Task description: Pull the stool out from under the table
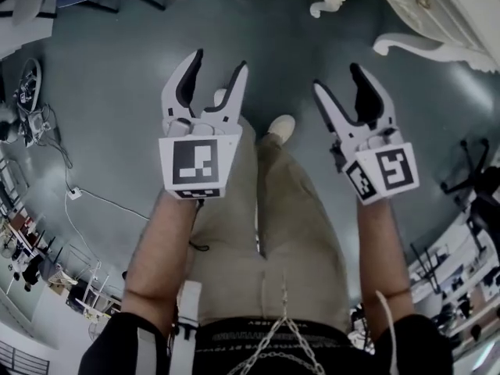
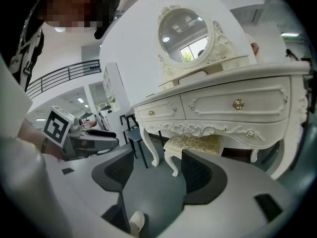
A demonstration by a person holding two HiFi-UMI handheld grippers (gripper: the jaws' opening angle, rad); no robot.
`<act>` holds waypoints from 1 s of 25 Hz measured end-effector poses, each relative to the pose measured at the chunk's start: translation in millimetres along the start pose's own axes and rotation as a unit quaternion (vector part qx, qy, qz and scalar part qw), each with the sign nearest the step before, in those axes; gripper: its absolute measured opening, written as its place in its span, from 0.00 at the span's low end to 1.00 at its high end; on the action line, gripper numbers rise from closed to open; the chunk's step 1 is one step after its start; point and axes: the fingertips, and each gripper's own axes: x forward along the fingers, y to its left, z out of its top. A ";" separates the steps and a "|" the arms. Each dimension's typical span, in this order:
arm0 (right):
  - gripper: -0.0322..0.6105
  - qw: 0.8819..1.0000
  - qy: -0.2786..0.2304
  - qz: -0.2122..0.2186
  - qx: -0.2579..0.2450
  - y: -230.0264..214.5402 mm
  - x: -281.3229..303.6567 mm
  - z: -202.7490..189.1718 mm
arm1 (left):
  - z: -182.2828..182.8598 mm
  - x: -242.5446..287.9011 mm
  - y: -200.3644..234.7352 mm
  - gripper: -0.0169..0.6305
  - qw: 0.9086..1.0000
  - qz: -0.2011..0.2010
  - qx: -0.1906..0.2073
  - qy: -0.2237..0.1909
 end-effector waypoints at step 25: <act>0.48 0.999 -0.002 -0.027 0.021 -27.8 42.6 26.0 | 21.4 70.5 25.8 0.41 0.999 -0.027 0.031 0.026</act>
